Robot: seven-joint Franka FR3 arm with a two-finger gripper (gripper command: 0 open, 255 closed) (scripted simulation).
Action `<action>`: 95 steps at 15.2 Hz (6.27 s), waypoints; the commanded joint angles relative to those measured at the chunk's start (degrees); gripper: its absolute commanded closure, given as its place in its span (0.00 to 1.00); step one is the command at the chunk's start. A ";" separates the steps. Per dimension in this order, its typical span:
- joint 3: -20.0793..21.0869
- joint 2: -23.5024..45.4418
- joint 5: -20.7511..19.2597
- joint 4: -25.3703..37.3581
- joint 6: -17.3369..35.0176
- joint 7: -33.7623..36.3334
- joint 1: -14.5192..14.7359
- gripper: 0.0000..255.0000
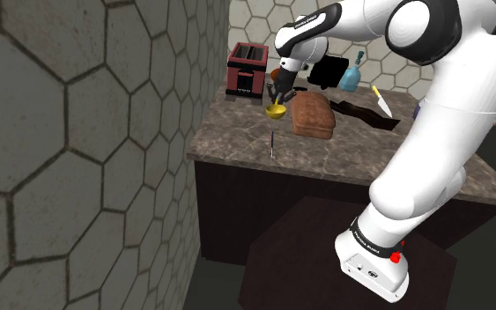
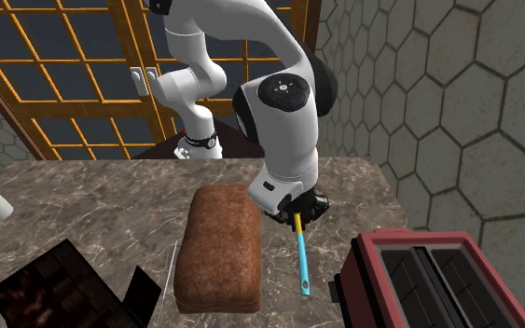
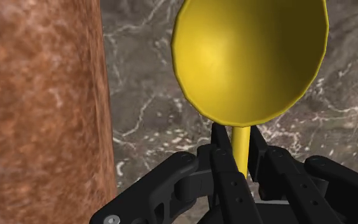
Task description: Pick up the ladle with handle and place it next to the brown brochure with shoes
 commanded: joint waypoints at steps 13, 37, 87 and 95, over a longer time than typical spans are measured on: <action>-0.32 -3.44 -1.43 6.49 -9.76 2.14 -0.08 1.00; -0.61 -3.99 -2.31 24.23 -27.80 5.17 -0.47 1.00; -16.10 -39.27 -14.05 6.91 -48.48 -20.10 -13.55 1.00; -23.44 -43.22 -20.07 6.96 -52.12 -30.39 -16.52 1.00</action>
